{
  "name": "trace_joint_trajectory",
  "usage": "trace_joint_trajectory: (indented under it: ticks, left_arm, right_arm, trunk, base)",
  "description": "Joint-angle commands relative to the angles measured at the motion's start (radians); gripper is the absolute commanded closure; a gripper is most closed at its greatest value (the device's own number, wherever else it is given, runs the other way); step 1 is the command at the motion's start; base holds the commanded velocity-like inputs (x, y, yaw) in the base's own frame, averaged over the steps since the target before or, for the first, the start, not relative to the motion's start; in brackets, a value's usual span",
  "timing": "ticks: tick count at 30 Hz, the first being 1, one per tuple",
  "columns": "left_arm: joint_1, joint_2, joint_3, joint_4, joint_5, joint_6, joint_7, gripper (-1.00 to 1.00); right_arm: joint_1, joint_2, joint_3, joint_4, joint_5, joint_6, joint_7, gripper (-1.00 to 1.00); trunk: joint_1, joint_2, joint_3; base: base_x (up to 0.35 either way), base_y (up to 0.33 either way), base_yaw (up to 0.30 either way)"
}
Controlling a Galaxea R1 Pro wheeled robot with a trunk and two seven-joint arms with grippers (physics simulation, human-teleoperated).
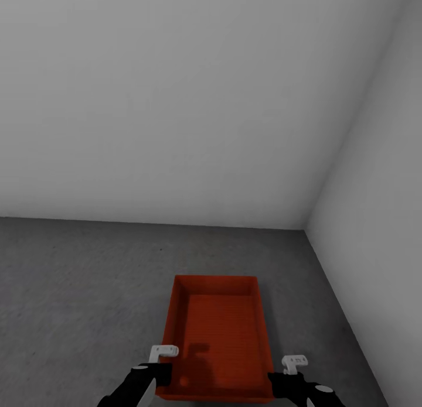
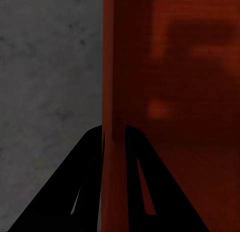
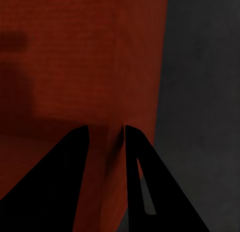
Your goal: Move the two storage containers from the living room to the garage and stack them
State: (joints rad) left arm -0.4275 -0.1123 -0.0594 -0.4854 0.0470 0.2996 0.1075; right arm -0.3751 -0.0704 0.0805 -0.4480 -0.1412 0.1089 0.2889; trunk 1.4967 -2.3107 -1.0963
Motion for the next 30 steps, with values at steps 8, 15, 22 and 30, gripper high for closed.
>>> trace_joint_trajectory:
  ticks: [8, 15, 22, 30]
  left_arm:
    - [-0.001, -0.004, 0.003, -0.01, -0.001, -0.063, 0.011, 1.0]
    - [-0.001, -0.004, 0.003, -0.01, -0.001, -0.063, 0.011, 1.0]
    - [-0.001, -0.004, 0.003, -0.01, -0.001, -0.063, 0.011, 1.0]
    - [-0.001, -0.004, 0.003, -0.01, -0.001, -0.063, 0.011, 1.0]
  right_arm:
    - [0.001, 0.031, 0.009, 0.001, -0.005, 0.006, -0.001, 1.0]
    - [0.001, 0.031, 0.009, 0.0, -0.005, 0.006, -0.001, 1.0]
    - [0.001, 0.03, 0.009, 0.0, -0.005, 0.006, -0.001, 1.0]
    - [0.001, 0.03, 0.009, 0.0, -0.005, 0.005, -0.001, 1.0]
  trunk:
    - [0.0, 0.0, -0.001]
    - [0.019, -0.035, -0.017]
    - [0.03, -0.056, -0.026]
    - [0.03, -0.056, -0.026]
  base:
    - [0.0, 0.0, 0.0]
    - [0.0, 0.0, 0.0]
    - [0.0, 0.0, 0.0]
    - [0.0, 0.0, 0.0]
